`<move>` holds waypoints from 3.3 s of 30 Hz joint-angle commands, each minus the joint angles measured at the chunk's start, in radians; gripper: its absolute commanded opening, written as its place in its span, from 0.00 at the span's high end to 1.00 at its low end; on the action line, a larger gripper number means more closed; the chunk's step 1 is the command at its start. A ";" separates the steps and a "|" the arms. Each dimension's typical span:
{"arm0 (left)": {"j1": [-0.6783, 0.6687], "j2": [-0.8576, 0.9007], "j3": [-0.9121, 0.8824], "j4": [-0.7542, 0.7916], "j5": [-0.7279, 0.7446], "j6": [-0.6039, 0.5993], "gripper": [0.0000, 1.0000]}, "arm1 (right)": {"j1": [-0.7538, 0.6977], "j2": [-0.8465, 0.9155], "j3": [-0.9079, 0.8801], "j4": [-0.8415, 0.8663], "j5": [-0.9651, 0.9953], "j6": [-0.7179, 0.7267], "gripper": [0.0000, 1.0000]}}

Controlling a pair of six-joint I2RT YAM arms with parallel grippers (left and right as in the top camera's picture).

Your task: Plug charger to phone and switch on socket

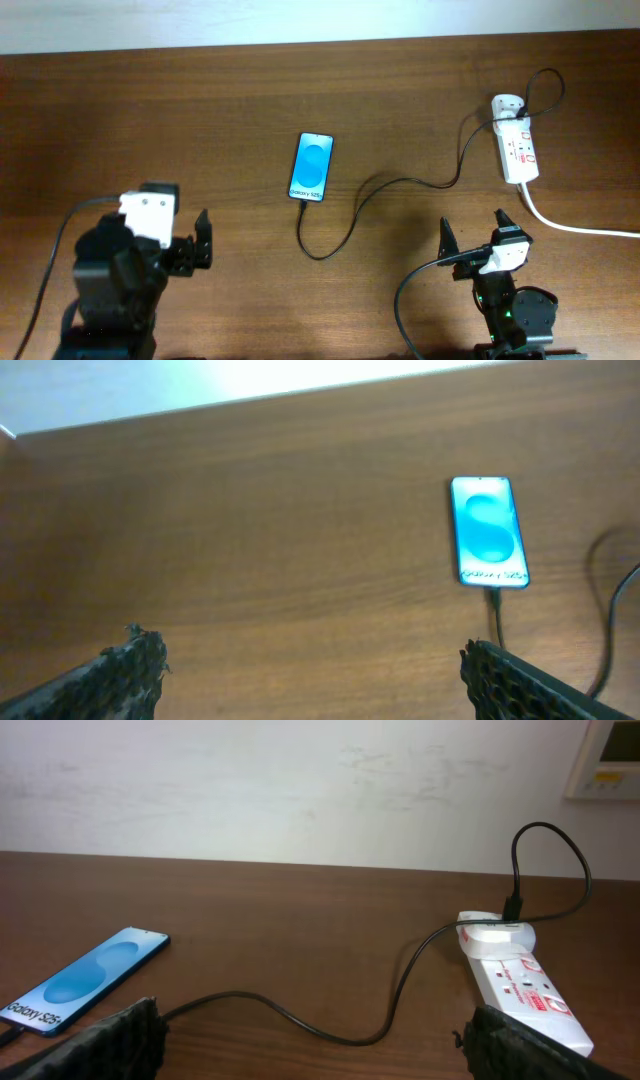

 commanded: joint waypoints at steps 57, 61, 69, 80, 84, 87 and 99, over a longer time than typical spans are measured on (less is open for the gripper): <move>-0.026 -0.677 -0.923 0.744 -0.122 -0.146 0.01 | 0.009 -0.008 -0.005 -0.008 0.005 0.011 0.02; -0.026 -0.677 -0.923 0.744 -0.122 -0.146 0.01 | 0.009 -0.007 -0.005 -0.008 0.005 0.011 0.02; -0.026 -0.677 -0.922 0.741 -0.104 -0.106 0.01 | 0.009 -0.007 -0.005 -0.008 0.005 0.011 0.02; -0.026 -0.677 -0.922 0.741 -0.116 -0.144 0.01 | 0.009 -0.007 -0.005 -0.008 0.005 0.011 0.02; -0.026 -0.676 -0.922 0.740 -0.112 -0.128 0.01 | 0.009 -0.007 -0.005 -0.008 0.005 0.011 0.02; -0.026 -0.676 -0.922 0.740 -0.111 -0.128 0.01 | 0.009 -0.007 -0.005 -0.008 0.005 0.011 0.02; -0.026 -0.676 -0.922 0.744 -0.105 -0.128 0.01 | 0.009 -0.007 -0.005 -0.008 0.005 0.011 0.02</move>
